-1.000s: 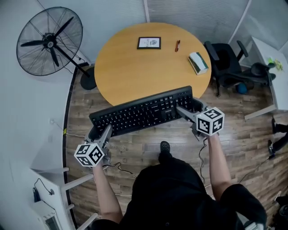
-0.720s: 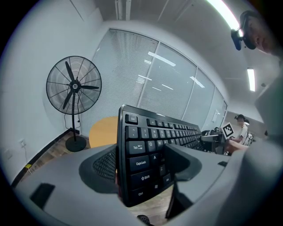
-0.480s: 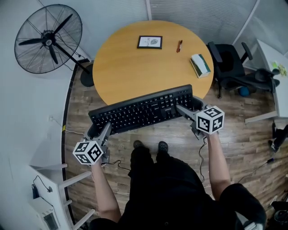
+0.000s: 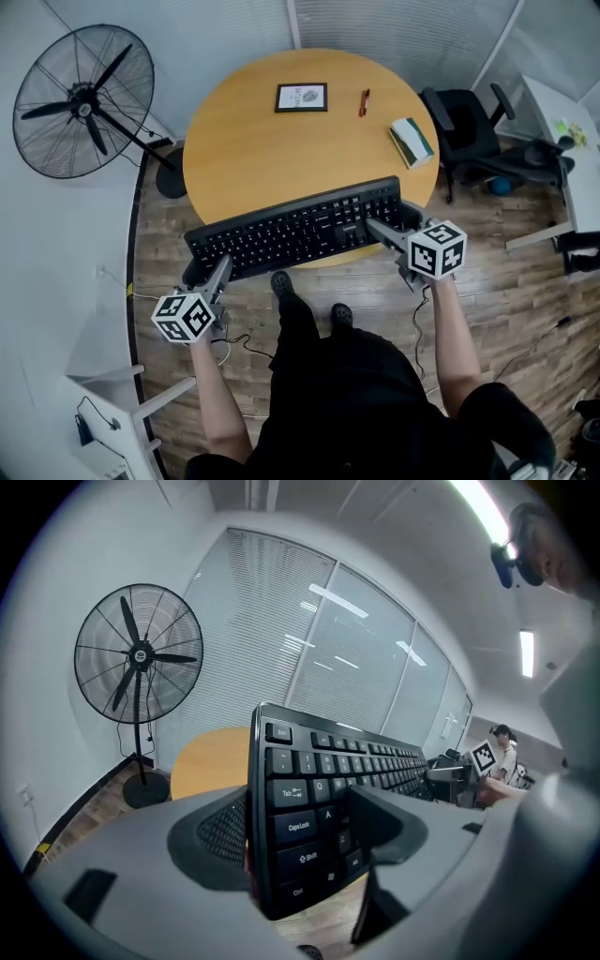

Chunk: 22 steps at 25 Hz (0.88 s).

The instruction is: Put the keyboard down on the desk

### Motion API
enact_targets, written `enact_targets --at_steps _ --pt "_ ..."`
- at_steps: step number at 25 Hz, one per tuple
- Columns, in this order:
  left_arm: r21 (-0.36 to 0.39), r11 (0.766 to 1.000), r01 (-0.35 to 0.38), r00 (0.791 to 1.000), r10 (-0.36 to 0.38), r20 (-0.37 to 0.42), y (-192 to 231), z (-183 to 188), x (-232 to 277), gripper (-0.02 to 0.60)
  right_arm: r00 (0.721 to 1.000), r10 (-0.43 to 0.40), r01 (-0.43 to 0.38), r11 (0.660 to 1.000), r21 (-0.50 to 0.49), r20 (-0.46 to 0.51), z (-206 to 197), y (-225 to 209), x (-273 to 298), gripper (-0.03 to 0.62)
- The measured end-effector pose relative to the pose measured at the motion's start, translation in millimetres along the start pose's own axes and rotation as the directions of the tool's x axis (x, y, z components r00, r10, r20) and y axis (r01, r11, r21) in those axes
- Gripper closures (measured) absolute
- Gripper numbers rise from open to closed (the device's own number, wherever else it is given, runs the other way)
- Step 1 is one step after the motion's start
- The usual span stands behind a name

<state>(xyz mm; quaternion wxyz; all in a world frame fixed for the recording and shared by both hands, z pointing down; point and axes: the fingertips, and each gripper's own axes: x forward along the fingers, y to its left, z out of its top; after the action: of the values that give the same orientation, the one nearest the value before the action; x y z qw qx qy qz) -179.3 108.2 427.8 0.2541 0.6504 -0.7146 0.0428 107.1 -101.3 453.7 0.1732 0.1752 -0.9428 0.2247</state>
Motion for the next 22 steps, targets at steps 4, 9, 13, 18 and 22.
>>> enact_targets --at_steps 4,9,13,18,22 --pt "0.005 0.999 0.041 0.999 -0.041 -0.002 28 22 25 0.278 0.999 -0.043 0.043 0.999 0.007 0.007 19 -1 24 0.253" --pt "0.012 0.995 0.1 0.995 -0.099 -0.027 78 58 63 0.278 0.995 -0.102 0.102 0.994 0.033 0.004 48 2 69 0.255" --pt "0.037 0.988 0.149 0.988 -0.147 -0.035 94 70 82 0.278 0.989 -0.149 0.147 0.987 0.057 0.023 49 4 79 0.255" --pt "0.064 0.978 0.2 0.979 -0.196 -0.057 98 74 101 0.278 0.98 -0.197 0.192 0.976 0.1 0.035 41 1 79 0.255" --pt "0.063 0.969 0.239 0.969 -0.233 -0.085 121 76 117 0.278 0.971 -0.24 0.235 0.964 0.125 0.026 37 7 96 0.253"
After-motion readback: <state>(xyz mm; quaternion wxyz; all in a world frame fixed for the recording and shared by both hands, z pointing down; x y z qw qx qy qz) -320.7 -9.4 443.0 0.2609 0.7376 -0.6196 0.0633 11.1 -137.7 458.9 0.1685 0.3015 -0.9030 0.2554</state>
